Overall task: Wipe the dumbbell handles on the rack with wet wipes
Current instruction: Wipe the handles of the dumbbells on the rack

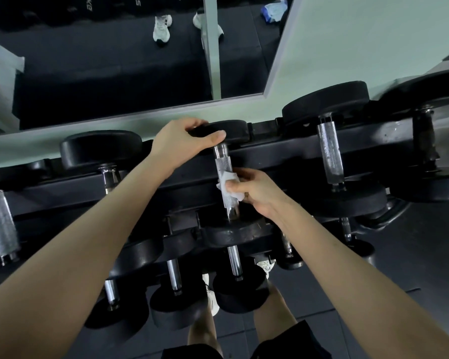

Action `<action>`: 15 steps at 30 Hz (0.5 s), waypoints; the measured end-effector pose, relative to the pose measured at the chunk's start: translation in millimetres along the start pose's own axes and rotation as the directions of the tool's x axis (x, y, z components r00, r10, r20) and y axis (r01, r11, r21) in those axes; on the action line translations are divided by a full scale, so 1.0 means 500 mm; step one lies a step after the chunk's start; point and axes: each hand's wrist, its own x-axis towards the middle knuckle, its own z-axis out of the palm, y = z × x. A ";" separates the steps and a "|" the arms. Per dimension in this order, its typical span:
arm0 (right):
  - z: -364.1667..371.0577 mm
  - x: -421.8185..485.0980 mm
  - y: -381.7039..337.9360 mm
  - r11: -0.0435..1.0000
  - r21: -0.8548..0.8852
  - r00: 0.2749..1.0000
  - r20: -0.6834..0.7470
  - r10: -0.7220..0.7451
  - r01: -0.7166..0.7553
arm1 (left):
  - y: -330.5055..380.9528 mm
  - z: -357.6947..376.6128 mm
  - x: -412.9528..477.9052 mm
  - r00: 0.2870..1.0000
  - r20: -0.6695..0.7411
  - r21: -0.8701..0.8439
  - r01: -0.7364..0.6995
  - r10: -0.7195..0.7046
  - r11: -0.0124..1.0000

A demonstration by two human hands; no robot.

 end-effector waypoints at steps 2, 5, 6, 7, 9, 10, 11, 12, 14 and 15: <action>0.003 0.002 -0.002 1.000 0.001 1.000 -0.001 -0.011 0.011 | 0.002 0.009 -0.002 0.999 -0.047 0.033 -0.019 0.020 0.999; 0.013 0.003 0.003 0.997 0.048 0.997 -0.048 -0.054 0.056 | 0.006 0.015 0.000 0.996 -0.088 -0.029 -0.029 0.026 0.999; 0.018 0.002 0.006 0.996 0.057 0.996 -0.060 -0.068 0.071 | 0.005 0.013 0.002 0.996 -0.091 -0.055 -0.026 0.021 0.998; 0.023 0.001 0.008 0.995 0.040 0.994 -0.078 -0.083 0.086 | 0.000 0.011 0.004 0.996 -0.089 -0.093 -0.016 0.007 0.996; 0.031 -0.003 0.006 0.992 -0.021 0.983 -0.134 -0.125 0.123 | -0.017 0.004 0.006 0.998 -0.063 -0.208 0.016 -0.030 0.978; 0.034 -0.003 0.003 0.988 -0.046 0.975 -0.164 -0.150 0.145 | -0.027 0.001 0.008 0.998 -0.042 -0.282 0.034 -0.048 0.959; 0.036 -0.003 0.001 0.985 -0.070 0.967 -0.188 -0.171 0.161 | -0.038 -0.001 0.011 0.998 -0.021 -0.342 0.046 -0.057 0.939; 0.040 -0.004 0.001 0.981 -0.094 0.961 -0.205 -0.184 0.168 | -0.047 -0.005 0.013 0.999 -0.005 -0.376 0.048 -0.054 0.925; 0.047 -0.006 0.006 0.970 -0.163 0.953 -0.215 -0.216 0.183 | -0.058 -0.010 0.018 0.999 0.023 -0.386 0.035 -0.028 0.922; 0.053 -0.007 0.008 0.962 -0.197 0.946 -0.226 -0.234 0.191 | -0.061 -0.012 0.019 0.999 0.036 -0.382 0.029 -0.017 0.924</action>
